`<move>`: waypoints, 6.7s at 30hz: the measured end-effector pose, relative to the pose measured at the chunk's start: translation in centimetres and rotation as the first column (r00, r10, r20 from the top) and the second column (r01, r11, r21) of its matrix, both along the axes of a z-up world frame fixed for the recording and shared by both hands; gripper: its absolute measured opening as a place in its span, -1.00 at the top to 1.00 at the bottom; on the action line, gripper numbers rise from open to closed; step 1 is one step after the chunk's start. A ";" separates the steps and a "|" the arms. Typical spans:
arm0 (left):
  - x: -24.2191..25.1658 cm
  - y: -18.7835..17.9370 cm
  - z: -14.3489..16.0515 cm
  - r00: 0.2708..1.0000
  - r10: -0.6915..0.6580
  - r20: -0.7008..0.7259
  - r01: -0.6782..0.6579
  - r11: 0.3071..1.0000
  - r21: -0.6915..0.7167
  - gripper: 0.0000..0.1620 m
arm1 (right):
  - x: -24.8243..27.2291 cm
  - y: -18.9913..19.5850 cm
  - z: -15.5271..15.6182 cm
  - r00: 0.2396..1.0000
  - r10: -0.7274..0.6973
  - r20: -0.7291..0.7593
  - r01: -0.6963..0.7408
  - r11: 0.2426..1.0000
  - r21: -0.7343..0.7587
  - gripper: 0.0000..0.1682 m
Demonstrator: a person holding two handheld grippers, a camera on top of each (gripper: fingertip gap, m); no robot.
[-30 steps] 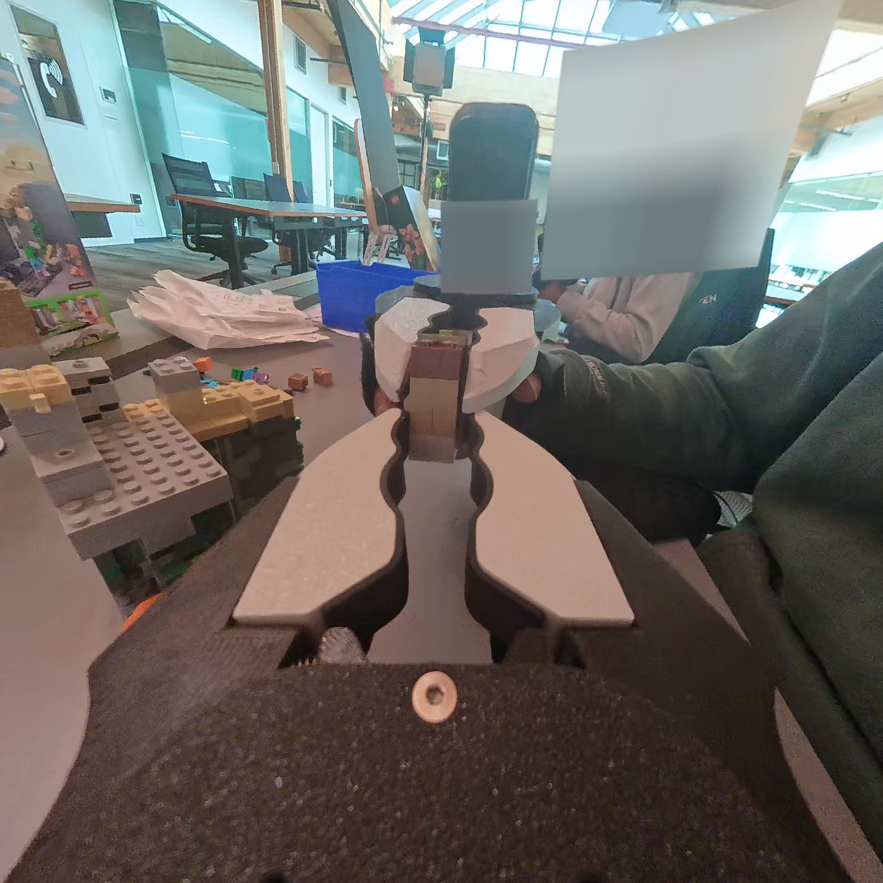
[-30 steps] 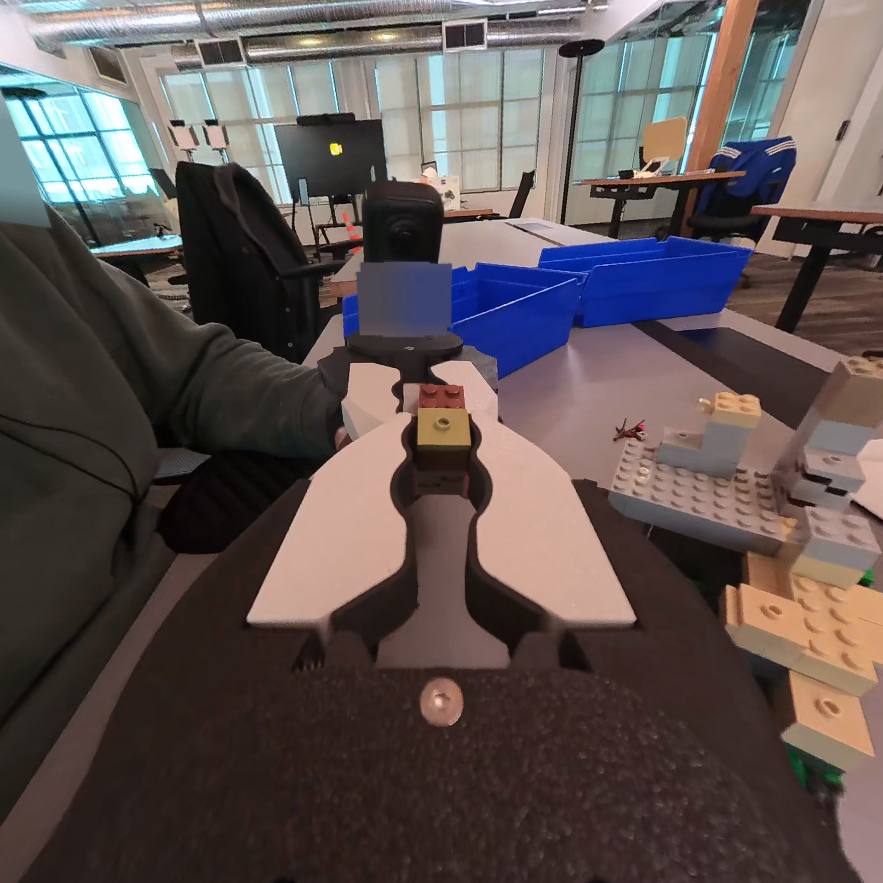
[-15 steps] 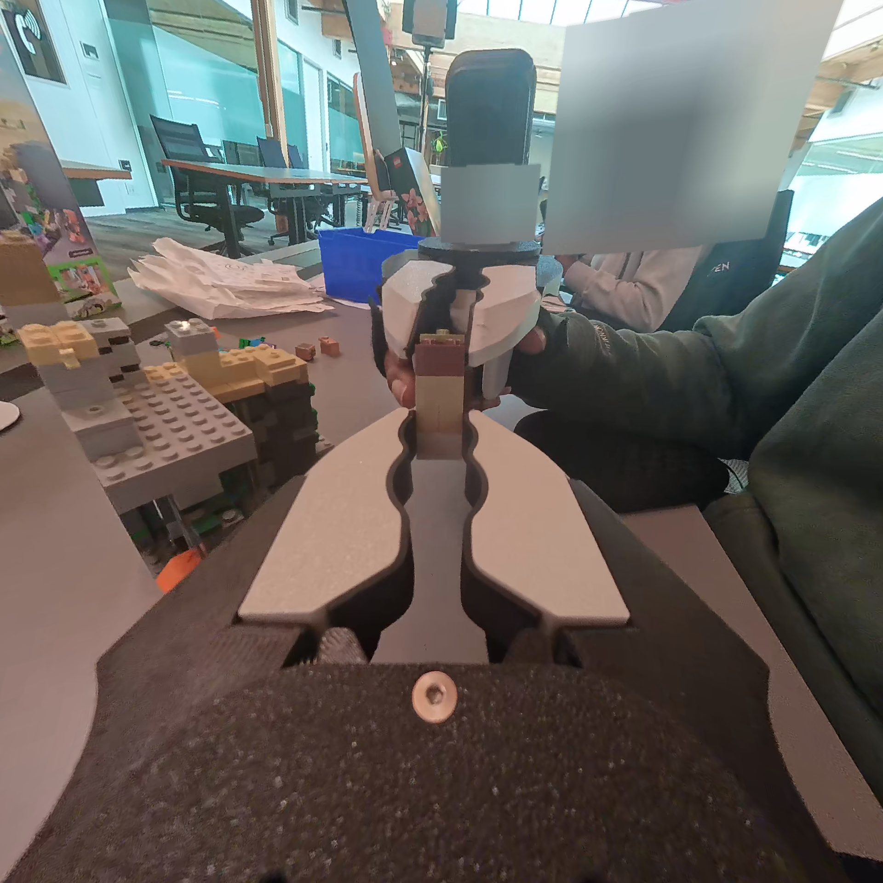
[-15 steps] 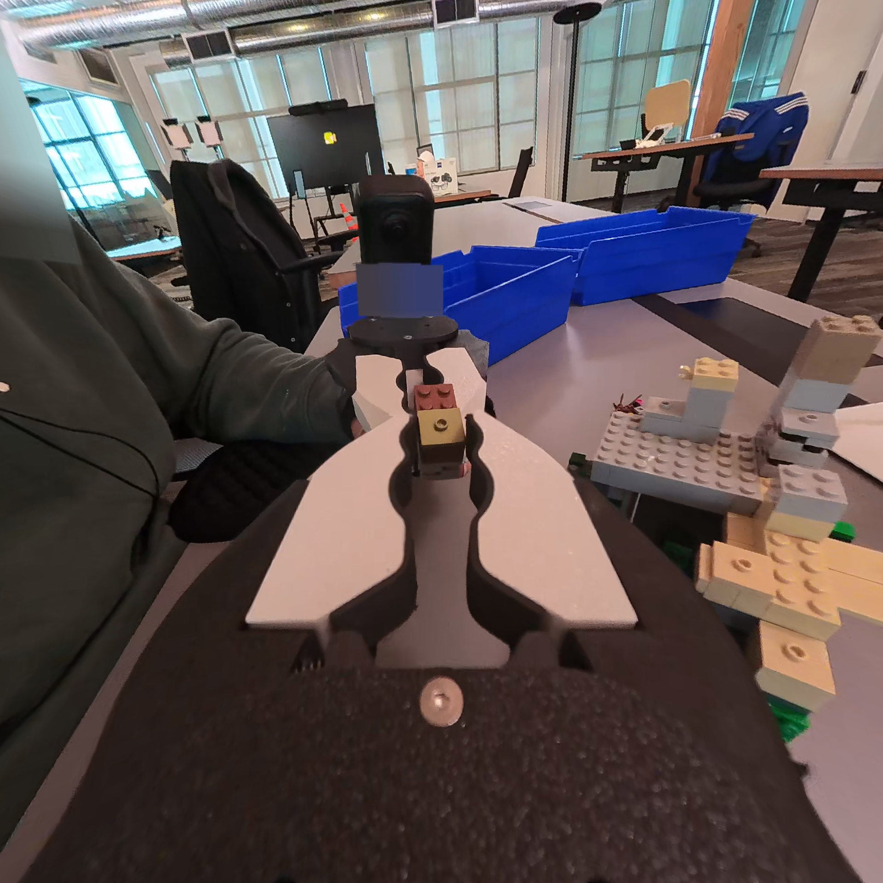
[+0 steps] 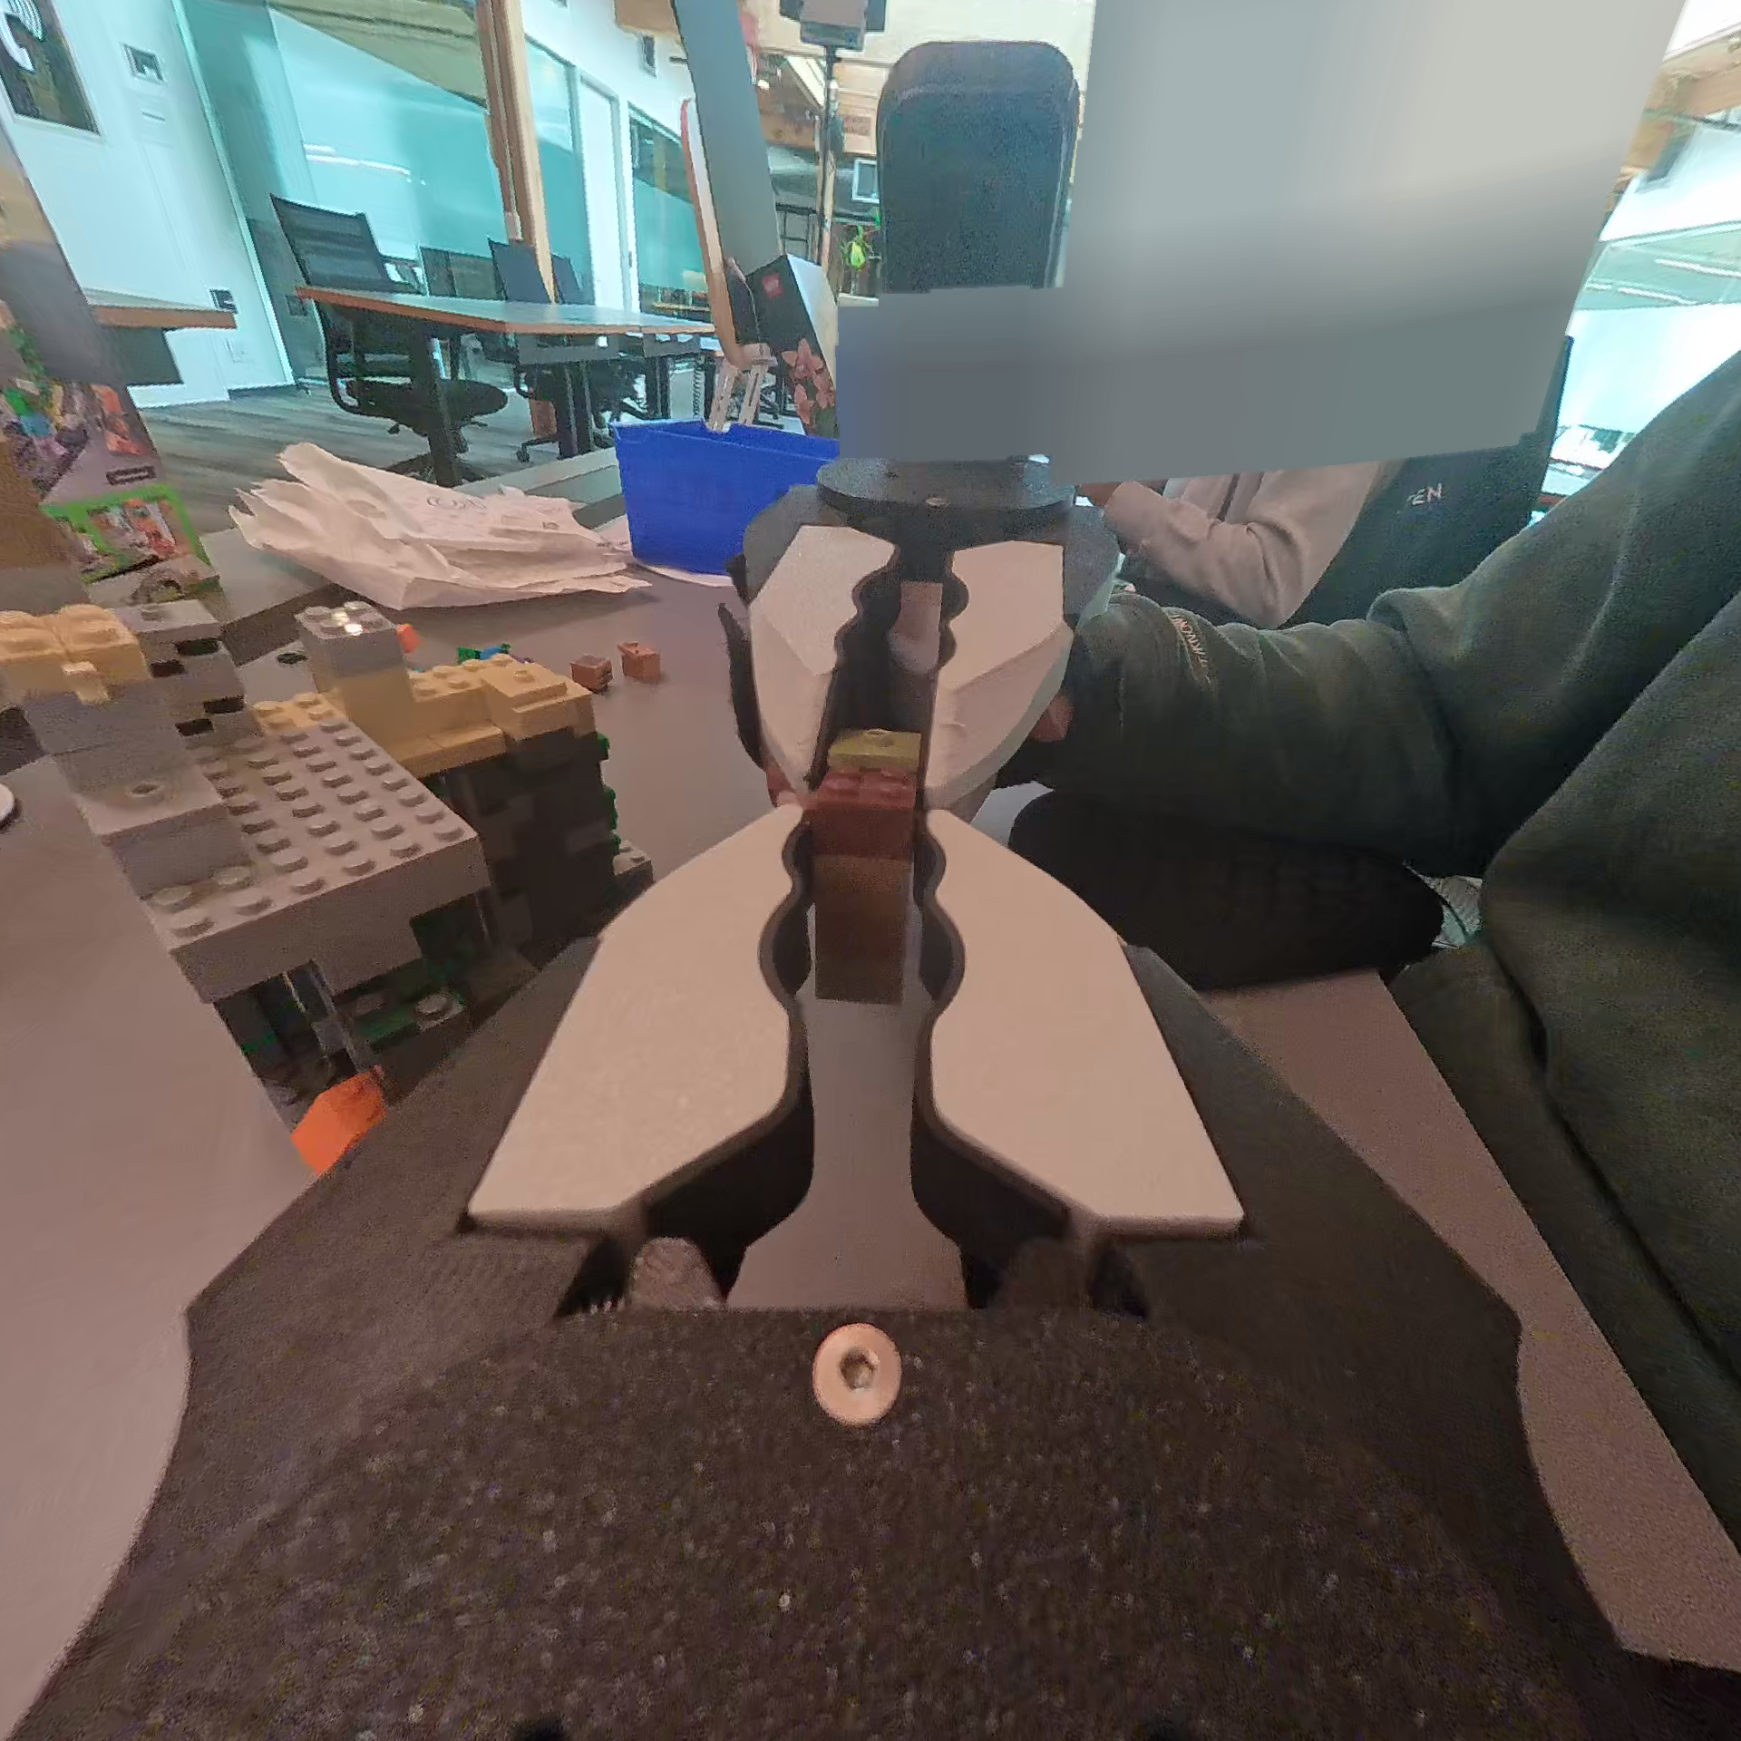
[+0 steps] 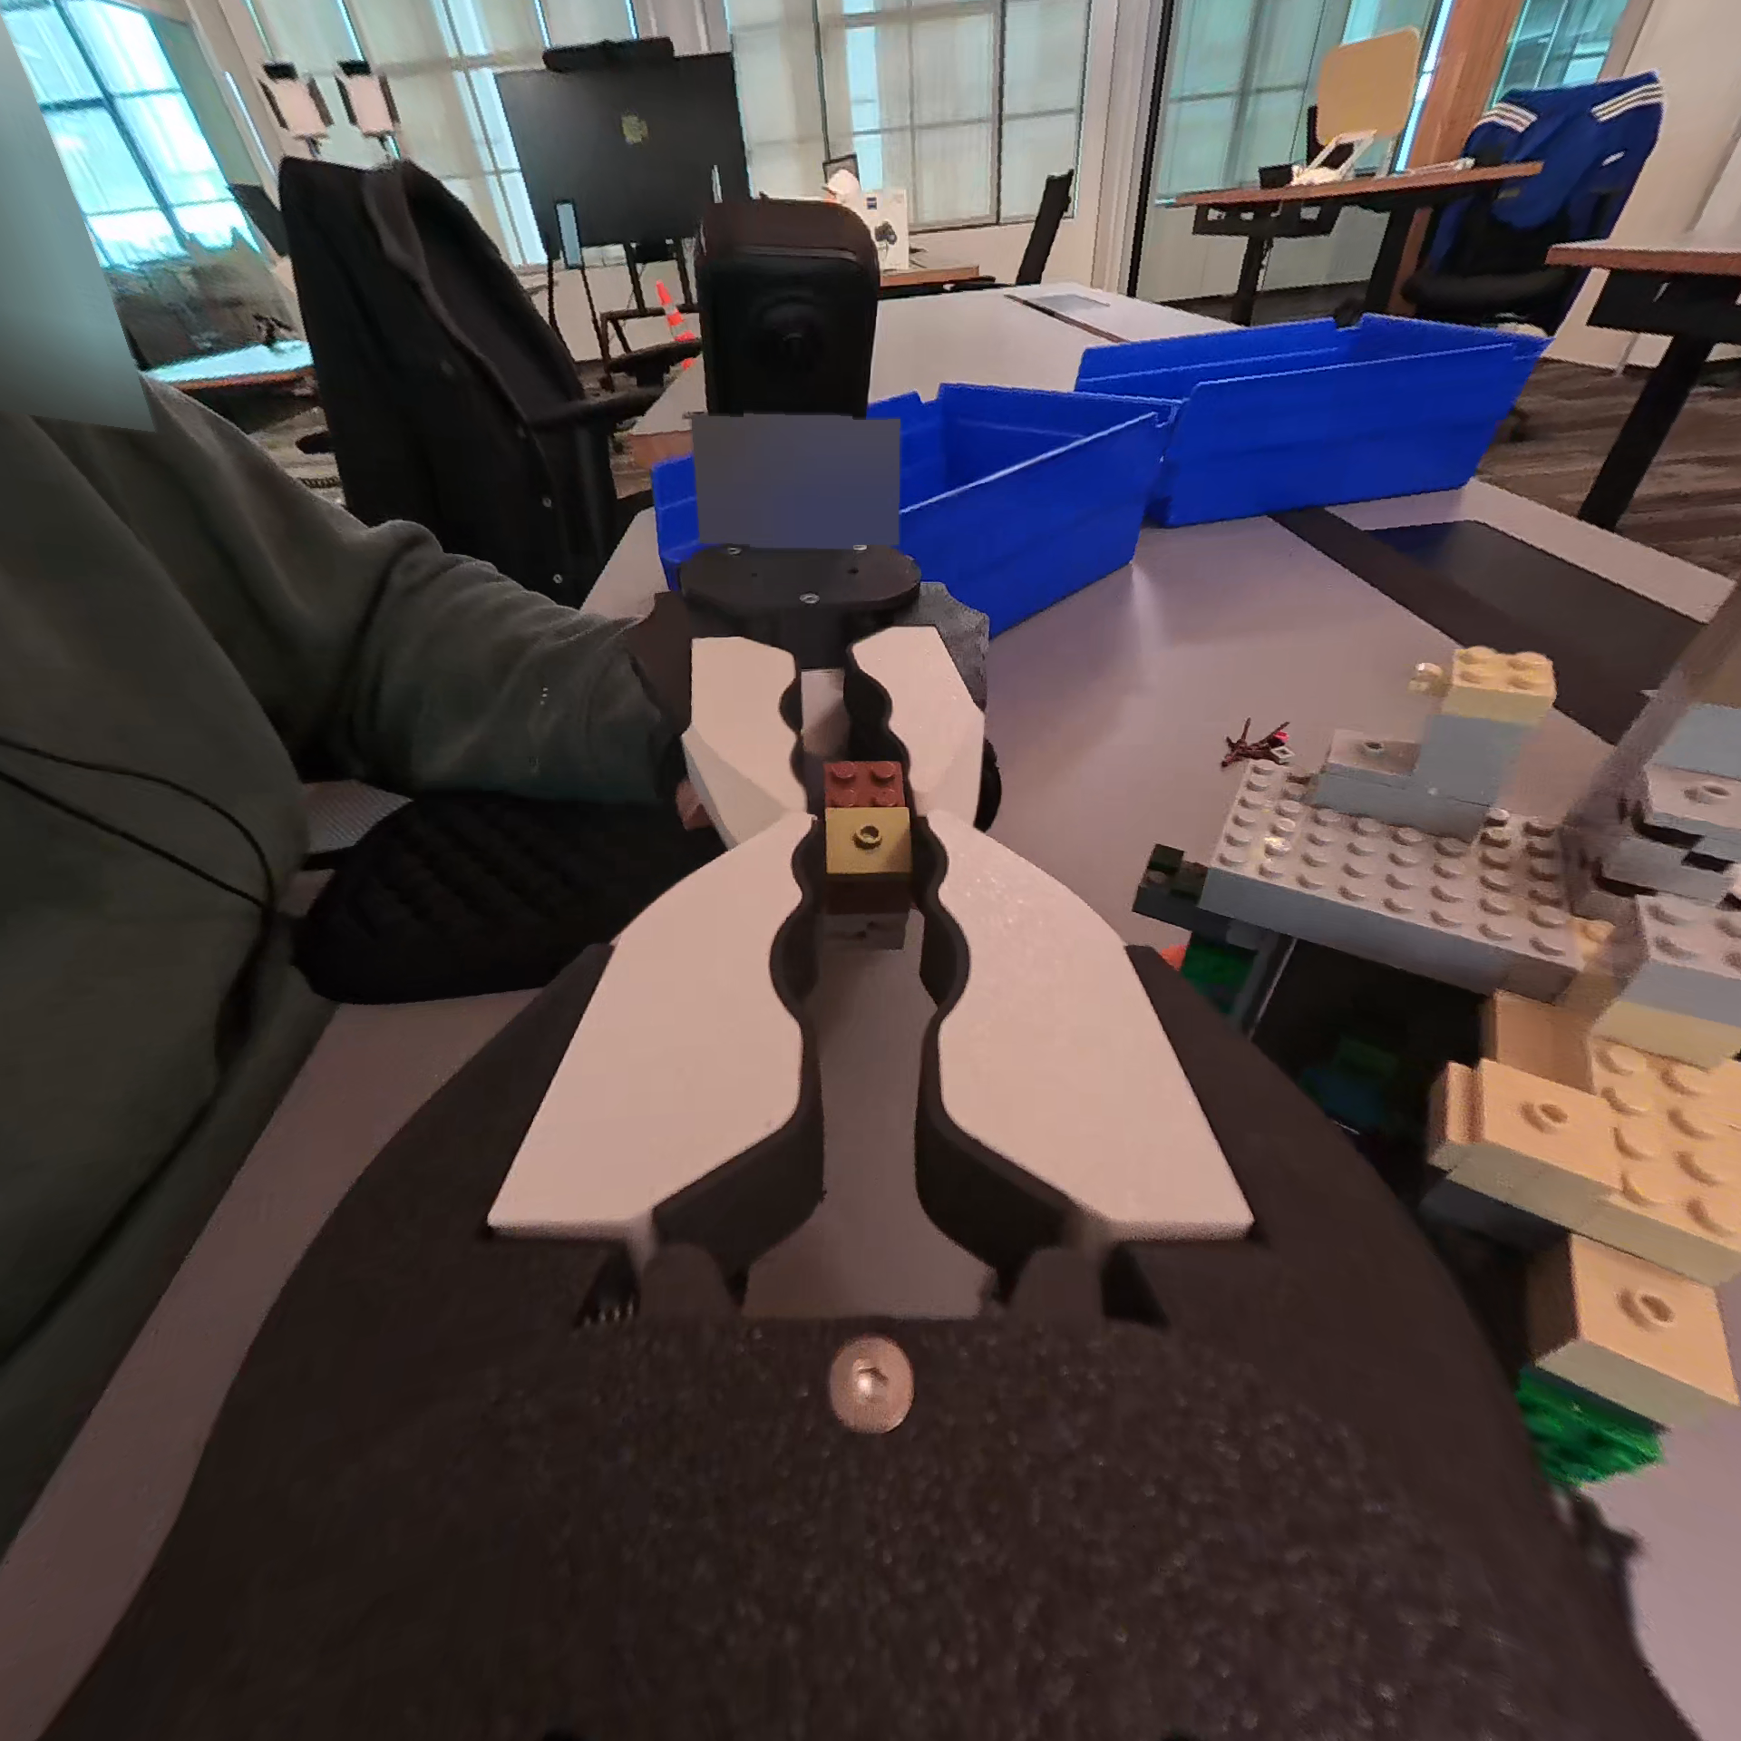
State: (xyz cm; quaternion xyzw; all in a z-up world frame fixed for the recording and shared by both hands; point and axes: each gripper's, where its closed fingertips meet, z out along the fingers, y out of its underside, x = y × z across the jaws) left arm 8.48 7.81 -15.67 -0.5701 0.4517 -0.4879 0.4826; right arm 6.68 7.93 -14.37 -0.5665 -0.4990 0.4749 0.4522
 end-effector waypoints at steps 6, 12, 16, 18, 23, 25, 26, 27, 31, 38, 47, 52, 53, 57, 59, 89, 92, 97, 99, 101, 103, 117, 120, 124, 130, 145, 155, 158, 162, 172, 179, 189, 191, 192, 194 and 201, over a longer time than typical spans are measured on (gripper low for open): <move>0.0 -0.7 0.3 0.999 -0.010 -0.042 0.015 0.993 0.117 0.78 | 0.1 -0.9 0.3 0.996 0.085 -0.022 -0.087 0.987 -0.134 0.80; 0.1 -1.2 -0.5 0.993 0.000 -0.116 0.028 0.971 0.239 0.78 | 0.4 -1.7 0.3 0.979 0.183 -0.088 -0.200 0.943 -0.266 0.80; 0.0 -0.9 -0.7 0.990 0.034 -0.139 0.008 0.958 0.286 0.78 | 0.3 -2.4 0.3 0.967 0.231 -0.110 -0.254 0.920 -0.299 0.80; -0.1 -0.6 -0.9 0.988 0.041 -0.151 0.003 0.958 0.285 0.78 | 0.3 -2.5 1.4 0.958 0.228 -0.175 -0.273 0.914 -0.299 0.80; -0.2 -0.3 -1.1 0.988 0.039 -0.149 -0.003 0.972 0.234 0.78 | 0.8 -1.2 1.6 0.974 0.146 -0.170 -0.187 0.948 -0.258 0.80; -0.2 0.0 -1.7 0.984 0.042 -0.173 -0.005 0.977 0.211 0.78 | 1.2 -0.4 1.7 0.981 0.102 -0.164 -0.140 0.959 -0.247 0.80; -0.2 0.1 -2.0 0.982 0.043 -0.182 -0.005 0.979 0.203 0.78 | 1.4 -0.1 1.5 0.986 0.087 -0.142 -0.119 0.965 -0.234 0.80; -0.2 0.2 -2.3 0.980 0.040 -0.193 -0.002 0.981 0.194 0.78 | 1.6 0.0 1.2 0.991 0.074 -0.108 -0.096 0.971 -0.221 0.80; -0.1 0.1 -3.7 0.970 0.015 -0.243 0.023 0.988 0.154 0.78 | 2.6 -0.8 -2.6 0.981 0.064 0.184 -0.044 0.993 -0.110 0.80; 0.3 -0.5 -5.1 0.953 -0.025 -0.303 0.068 0.988 0.135 0.79 | 4.5 -2.5 -8.7 0.867 0.051 0.495 -0.033 0.998 -0.046 0.80; 0.5 -1.1 -5.7 0.941 -0.049 -0.335 0.100 0.985 0.137 0.72 | 4.6 -2.7 -9.4 0.858 0.071 0.509 -0.040 0.997 -0.071 0.80; 0.7 -1.4 -5.9 0.934 -0.052 -0.353 0.112 0.982 0.151 0.70 | 4.3 -2.7 -9.1 0.869 0.070 0.489 -0.040 0.997 -0.071 0.80; 0.7 -1.5 -5.9 0.933 -0.055 -0.356 0.116 0.981 0.155 0.70 | 4.2 -2.7 -8.9 0.874 0.068 0.481 -0.040 0.997 -0.069 0.80; 1.0 -2.5 -6.2 0.922 -0.090 -0.376 0.159 0.974 0.159 0.73 | 3.6 -2.4 -8.3 0.897 0.047 0.440 -0.032 0.999 -0.040 0.80; 1.1 -2.7 -6.5 0.914 -0.092 -0.396 0.167 0.973 0.159 0.71 | 3.3 -2.5 -7.9 0.907 0.048 0.419 -0.038 0.999 -0.031 0.80; 1.0 -1.5 -5.3 0.905 0.058 -0.421 0.082 0.948 0.307 0.79 | 2.2 -1.7 -5.4 0.960 0.013 0.278 0.012 0.996 -0.090 0.82; 1.0 -1.4 -4.4 0.918 0.093 -0.386 0.065 0.924 0.377 0.79 | 2.3 -1.6 -4.4 0.981 0.035 0.191 -0.004 0.987 -0.163 0.83; 0.9 -0.9 -3.3 0.918 0.198 -0.343 0.015 0.848 0.530 0.79 | 2.9 -1.7 -1.9 0.998 0.052 0.034 -0.044 0.979 -0.199 1.00; 0.5 -0.4 -3.1 0.918 0.203 -0.341 -0.006 0.866 0.500 0.79 | 2.9 -1.1 -1.8 0.999 -0.011 0.044 0.016 0.991 -0.129 1.00; 0.3 -0.1 -3.6 0.911 0.202 -0.361 -0.008 0.880 0.474 0.80 | 2.9 -0.8 -1.9 0.994 -0.068 0.080 0.068 0.998 0.000 1.00; 0.4 -0.1 -3.9 0.909 0.190 -0.372 -0.001 0.892 0.452 0.79 | 2.8 -0.7 -2.2 0.987 -0.107 0.122 0.095 0.990 0.100 0.91; 0.7 -1.3 -4.5 0.920 0.083 -0.383 0.066 0.930 0.362 0.79 | 2.0 -1.5 -5.2 0.939 -0.127 0.319 0.056 0.973 0.222 0.76; 0.8 -1.4 -4.7 0.916 0.076 -0.395 0.079 0.928 0.363 0.79 | 2.0 -1.5 -5.8 0.930 -0.131 0.344 0.049 0.970 0.238 0.77; 0.7 -1.5 -4.5 0.924 0.042 -0.381 0.082 0.950 0.303 0.79 | 1.9 -1.6 -5.4 0.940 -0.120 0.320 0.045 0.971 0.234 0.78; 0.5 -2.3 -2.3 0.972 -0.135 -0.192 0.136 0.991 -0.008 0.79 | 1.4 -2.3 -2.8 0.977 -0.102 0.185 0.045 0.956 0.290 0.79; 0.3 -2.5 -2.8 0.962 -0.262 -0.070 0.203 0.865 -0.458 1.00 | 1.0 -3.9 -1.0 0.941 -0.256 0.224 0.008 0.676 0.737 0.80; 0.4 -2.5 -1.0 0.980 -0.190 -0.058 0.180 0.974 -0.137 0.79 | 2.5 -3.0 1.2 0.989 -0.145 0.000 0.135 0.921 0.366 0.80; 0.8 -2.8 -0.4 0.988 -0.137 -0.066 0.137 0.991 0.007 0.70 | 2.5 -3.0 0.8 0.995 -0.094 -0.036 0.100 0.970 0.222 0.80; 1.0 -2.7 -0.1 0.993 -0.086 -0.075 0.093 0.992 0.083 0.79 | 1.9 -2.9 0.0 0.997 -0.062 -0.038 0.067 0.990 0.126 0.80; 0.9 -1.9 -2.0 0.968 0.007 -0.251 0.042 0.981 0.190 0.79 | 1.8 -2.0 -2.3 0.987 -0.111 0.113 0.098 0.989 0.112 0.77; 0.9 -1.4 -2.1 0.960 0.079 -0.268 0.008 0.952 0.307 0.79 | 1.8 -1.6 -2.4 0.982 -0.124 0.139 0.122 0.992 0.025 0.78; 0.8 -1.4 -0.2 0.956 0.208 -0.206 -0.070 0.846 0.529 0.78 | 1.8 -1.4 -0.3 0.988 -0.031 -0.151 -0.039 0.898 -0.438 0.80; 0.8 -1.5 0.2 0.957 0.223 -0.186 -0.085 0.827 0.556 0.78 | 1.8 -1.4 0.2 0.976 -0.020 -0.215 -0.097 0.848 -0.521 0.79; 0.8 -1.5 0.4 0.958 0.228 -0.176 -0.093 0.824 0.559 0.78 | 1.9 -1.2 0.6 0.966 -0.026 -0.258 -0.129 0.815 -0.566 0.80; 0.9 -1.4 0.4 0.949 0.267 -0.169 -0.114 0.788 0.605 0.79 | 2.1 -0.9 1.4 0.933 -0.045 -0.357 -0.219 0.716 -0.663 0.96; 0.8 -1.0 0.2 0.961 0.216 -0.173 -0.108 0.870 0.481 0.80 | 2.0 -0.7 1.8 0.942 -0.093 -0.322 -0.105 0.830 -0.547 0.95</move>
